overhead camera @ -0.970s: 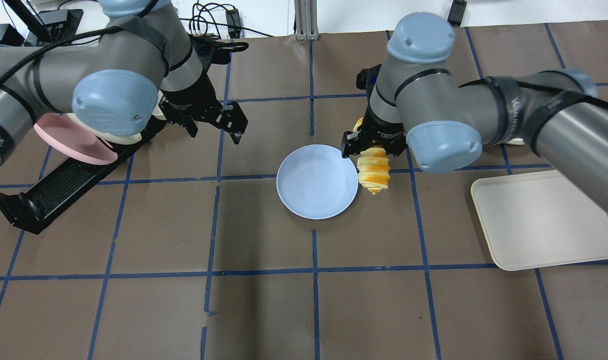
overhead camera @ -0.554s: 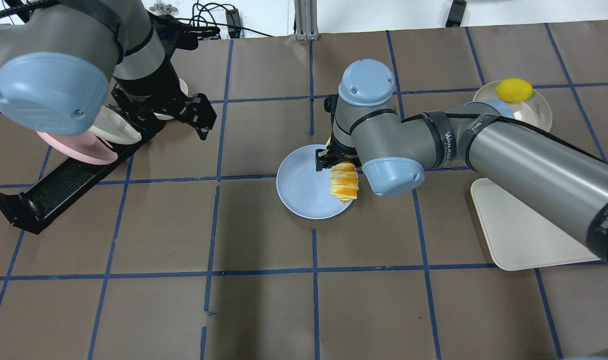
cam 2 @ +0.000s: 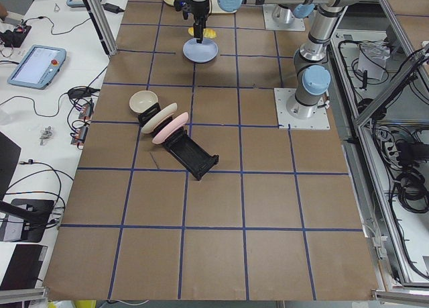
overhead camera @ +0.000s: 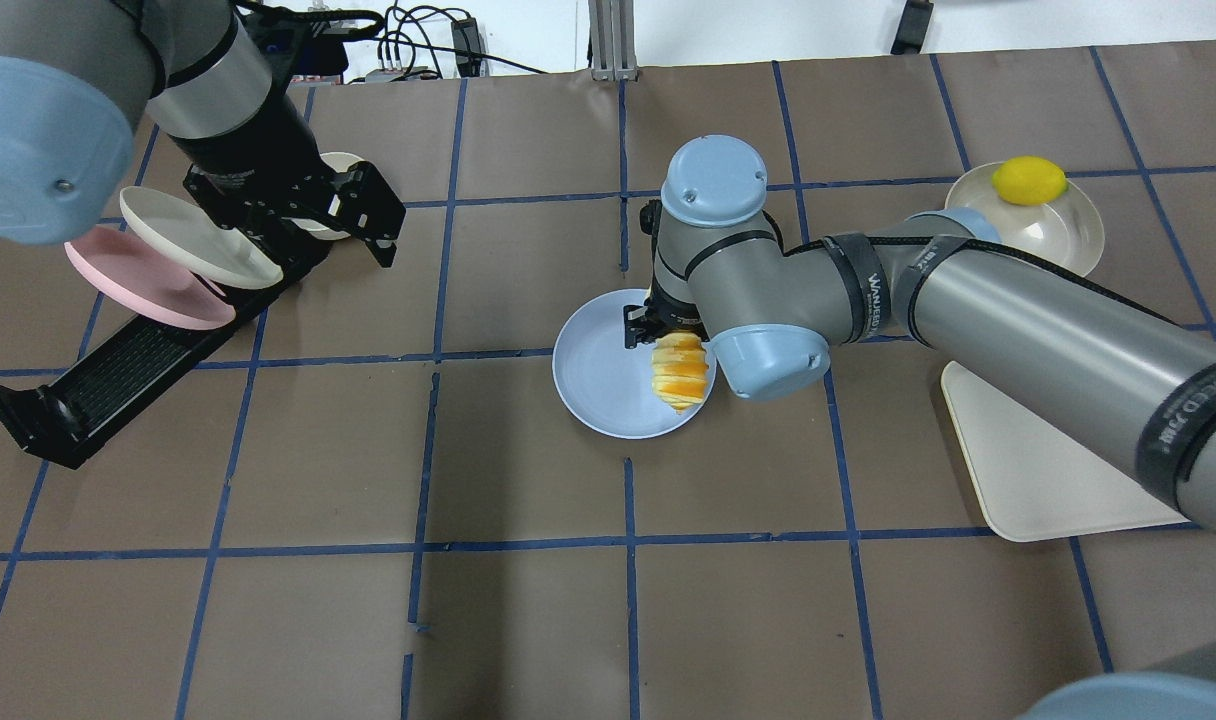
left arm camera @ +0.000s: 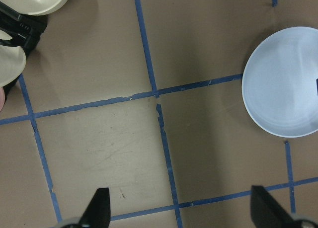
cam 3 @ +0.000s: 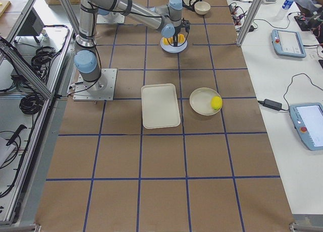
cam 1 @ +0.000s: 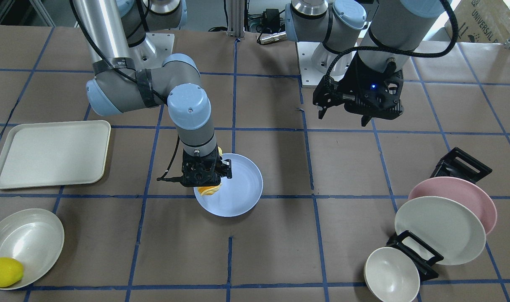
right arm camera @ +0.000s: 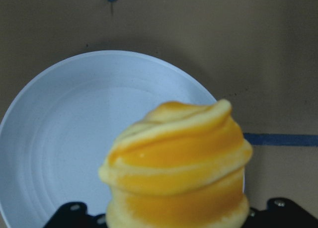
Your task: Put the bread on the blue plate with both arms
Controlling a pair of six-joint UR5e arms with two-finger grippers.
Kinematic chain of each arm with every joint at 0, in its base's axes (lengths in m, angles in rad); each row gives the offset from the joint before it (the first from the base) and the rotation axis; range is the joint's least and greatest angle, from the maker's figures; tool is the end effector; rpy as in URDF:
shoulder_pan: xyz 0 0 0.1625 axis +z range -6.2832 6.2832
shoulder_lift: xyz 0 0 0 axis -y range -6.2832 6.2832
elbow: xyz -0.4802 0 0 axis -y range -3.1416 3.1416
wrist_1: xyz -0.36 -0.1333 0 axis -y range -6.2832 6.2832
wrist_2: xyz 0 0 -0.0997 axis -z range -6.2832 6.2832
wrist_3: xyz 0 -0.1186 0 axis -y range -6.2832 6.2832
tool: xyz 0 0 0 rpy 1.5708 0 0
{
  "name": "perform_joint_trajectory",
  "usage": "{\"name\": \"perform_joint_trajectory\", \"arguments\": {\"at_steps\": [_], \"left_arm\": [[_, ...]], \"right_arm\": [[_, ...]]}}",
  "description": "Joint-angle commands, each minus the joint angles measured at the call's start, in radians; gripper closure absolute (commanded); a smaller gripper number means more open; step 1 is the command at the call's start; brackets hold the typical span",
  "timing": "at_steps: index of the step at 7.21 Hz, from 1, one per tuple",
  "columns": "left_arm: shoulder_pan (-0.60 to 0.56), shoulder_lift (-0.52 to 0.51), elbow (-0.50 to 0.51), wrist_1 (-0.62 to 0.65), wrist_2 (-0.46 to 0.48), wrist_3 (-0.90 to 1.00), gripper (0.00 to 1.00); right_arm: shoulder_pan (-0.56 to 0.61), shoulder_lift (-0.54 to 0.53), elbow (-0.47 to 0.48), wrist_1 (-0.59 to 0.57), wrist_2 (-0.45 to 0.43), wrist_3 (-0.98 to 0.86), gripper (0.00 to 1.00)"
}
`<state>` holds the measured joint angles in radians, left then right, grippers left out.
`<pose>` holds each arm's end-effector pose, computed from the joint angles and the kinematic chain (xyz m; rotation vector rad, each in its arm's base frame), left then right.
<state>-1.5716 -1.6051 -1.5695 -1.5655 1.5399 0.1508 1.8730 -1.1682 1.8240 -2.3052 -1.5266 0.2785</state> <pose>-0.1373 -0.4725 0.5093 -0.2347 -3.0996 -0.0393 0.3055 -0.5145 0.2745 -0.0391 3.0750 -0.0964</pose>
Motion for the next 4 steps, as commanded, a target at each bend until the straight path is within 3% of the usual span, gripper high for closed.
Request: {"name": "perform_joint_trajectory", "arguments": {"at_steps": [1,2,3,4], "left_arm": [[-0.004,0.001,0.034,-0.042,0.04,-0.046,0.0],[-0.004,-0.01,0.043,-0.044,0.04,-0.051,0.0],[-0.004,-0.028,0.043,-0.034,0.036,-0.069,0.0],[-0.007,-0.019,0.045,-0.042,0.034,-0.091,0.0]], "right_arm": [[0.046,0.056,-0.002,-0.081,-0.006,0.046,0.96],[0.048,0.07,-0.002,-0.091,-0.007,0.044,0.86],[0.048,0.073,0.0,-0.092,-0.009,0.041,0.19],[0.041,0.067,0.0,-0.091,-0.007,0.033,0.0]]}}
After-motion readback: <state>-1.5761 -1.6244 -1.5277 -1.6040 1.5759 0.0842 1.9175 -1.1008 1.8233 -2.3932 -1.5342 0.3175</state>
